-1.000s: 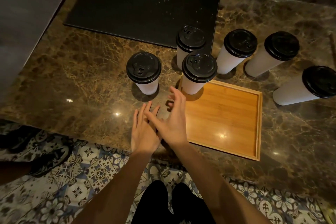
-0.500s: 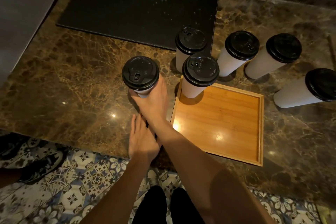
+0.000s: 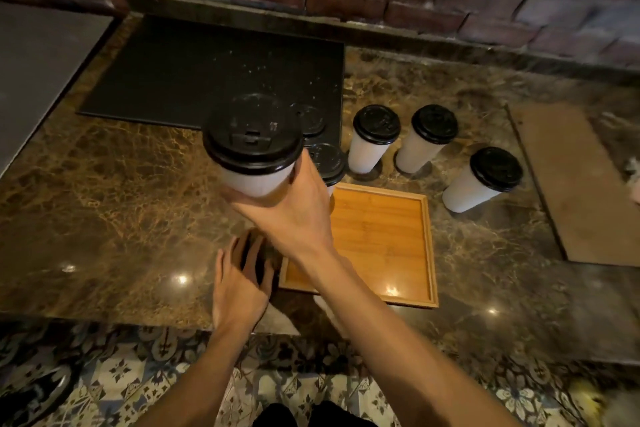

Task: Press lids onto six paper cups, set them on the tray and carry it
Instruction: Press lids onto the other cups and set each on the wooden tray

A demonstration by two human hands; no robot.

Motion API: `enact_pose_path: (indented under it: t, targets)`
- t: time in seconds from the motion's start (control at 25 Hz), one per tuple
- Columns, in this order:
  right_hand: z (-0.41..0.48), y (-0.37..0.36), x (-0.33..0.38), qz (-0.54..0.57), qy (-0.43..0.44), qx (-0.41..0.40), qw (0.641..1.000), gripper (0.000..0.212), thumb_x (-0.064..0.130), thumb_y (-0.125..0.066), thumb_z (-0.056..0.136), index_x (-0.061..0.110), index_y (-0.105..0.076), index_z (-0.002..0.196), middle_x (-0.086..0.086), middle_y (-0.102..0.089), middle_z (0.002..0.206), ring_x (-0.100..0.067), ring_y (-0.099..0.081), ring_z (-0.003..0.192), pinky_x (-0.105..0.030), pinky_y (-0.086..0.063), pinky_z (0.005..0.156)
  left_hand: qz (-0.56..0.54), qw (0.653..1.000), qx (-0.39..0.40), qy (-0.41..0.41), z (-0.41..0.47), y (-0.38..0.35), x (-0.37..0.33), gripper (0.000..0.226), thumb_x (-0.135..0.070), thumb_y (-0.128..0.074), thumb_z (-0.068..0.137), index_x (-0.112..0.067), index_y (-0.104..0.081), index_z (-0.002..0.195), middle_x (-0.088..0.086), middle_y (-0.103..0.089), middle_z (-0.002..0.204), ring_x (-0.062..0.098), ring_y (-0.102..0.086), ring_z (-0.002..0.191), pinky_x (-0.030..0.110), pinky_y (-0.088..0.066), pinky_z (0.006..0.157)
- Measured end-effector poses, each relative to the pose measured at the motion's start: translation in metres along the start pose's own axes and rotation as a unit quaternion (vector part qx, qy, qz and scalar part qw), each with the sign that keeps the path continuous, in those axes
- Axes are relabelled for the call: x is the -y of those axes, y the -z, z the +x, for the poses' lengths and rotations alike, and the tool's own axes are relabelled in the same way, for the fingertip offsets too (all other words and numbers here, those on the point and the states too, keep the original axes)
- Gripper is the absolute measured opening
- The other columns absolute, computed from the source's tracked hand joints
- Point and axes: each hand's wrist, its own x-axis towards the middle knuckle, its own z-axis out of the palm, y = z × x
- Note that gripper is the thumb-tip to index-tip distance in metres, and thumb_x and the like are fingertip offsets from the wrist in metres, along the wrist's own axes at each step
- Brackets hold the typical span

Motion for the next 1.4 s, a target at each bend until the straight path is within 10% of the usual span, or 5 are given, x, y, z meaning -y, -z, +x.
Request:
enact_pose_path:
  t: [0.32, 0.56, 0.88, 1.2, 1.4]
  targets:
    - [-0.016, 0.132, 0.069, -0.026, 0.010, 0.006, 1.000, 0.080, 0.055, -0.086, 0.058, 0.033, -0.049, 0.127, 0.022, -0.060, 0.119, 0.004, -0.056, 0.112, -0.017, -0.052, 0.085, -0.418, 0.879, 0.135, 0.187, 0.024, 0.065, -0.024, 0.049, -0.037, -0.054, 0.094, -0.019, -0.044, 0.139, 0.006, -0.046, 0.143, 0.022, -0.040, 0.133, 0.034, -0.031, 0.106]
    - [-0.044, 0.197, 0.094, -0.048, -0.006, -0.006, 0.999, 0.080, 0.062, -0.079, 0.050, 0.039, -0.049, 0.121, 0.032, -0.059, 0.105, 0.018, -0.055, 0.099, 0.000, -0.046, 0.070, -0.535, 0.817, 0.178, -0.119, 0.018, 0.193, -0.126, 0.082, -0.044, -0.075, 0.073, -0.034, -0.029, 0.140, -0.015, -0.048, 0.135, 0.003, -0.047, 0.127, 0.012, -0.042, 0.097]
    - [-0.081, 0.217, 0.098, -0.067, -0.036, -0.013, 0.997, 0.092, 0.069, -0.076, 0.044, 0.035, -0.049, 0.125, 0.021, -0.062, 0.108, 0.010, -0.059, 0.098, -0.008, -0.051, 0.068, -0.428, 0.873, 0.064, -0.226, -0.043, 0.191, -0.230, 0.130, -0.048, -0.088, 0.053, -0.052, 0.005, 0.144, -0.020, -0.025, 0.151, 0.001, -0.032, 0.136, 0.030, -0.042, 0.106]
    - [-0.090, 0.227, 0.115, -0.113, -0.068, 0.001, 0.991, 0.125, 0.089, -0.064, 0.044, 0.037, -0.020, 0.149, 0.026, -0.047, 0.131, 0.002, -0.051, 0.119, -0.029, -0.052, 0.096, -0.512, 0.833, -0.029, -0.206, -0.036, 0.174, -0.231, 0.105, -0.042, -0.086, 0.058, -0.034, -0.025, 0.144, -0.012, -0.051, 0.132, 0.009, -0.054, 0.118, 0.028, -0.055, 0.087]
    - [-0.063, 0.237, 0.157, -0.242, 0.001, 0.041, 0.969, 0.083, 0.090, -0.036, 0.072, 0.039, -0.047, 0.137, 0.016, -0.055, 0.128, -0.007, -0.055, 0.114, -0.032, -0.049, 0.089, -0.512, 0.840, 0.005, -0.182, -0.040, 0.171, -0.229, 0.099, -0.042, -0.085, 0.060, -0.038, -0.028, 0.141, -0.022, -0.053, 0.123, 0.005, -0.056, 0.111, 0.024, -0.056, 0.077]
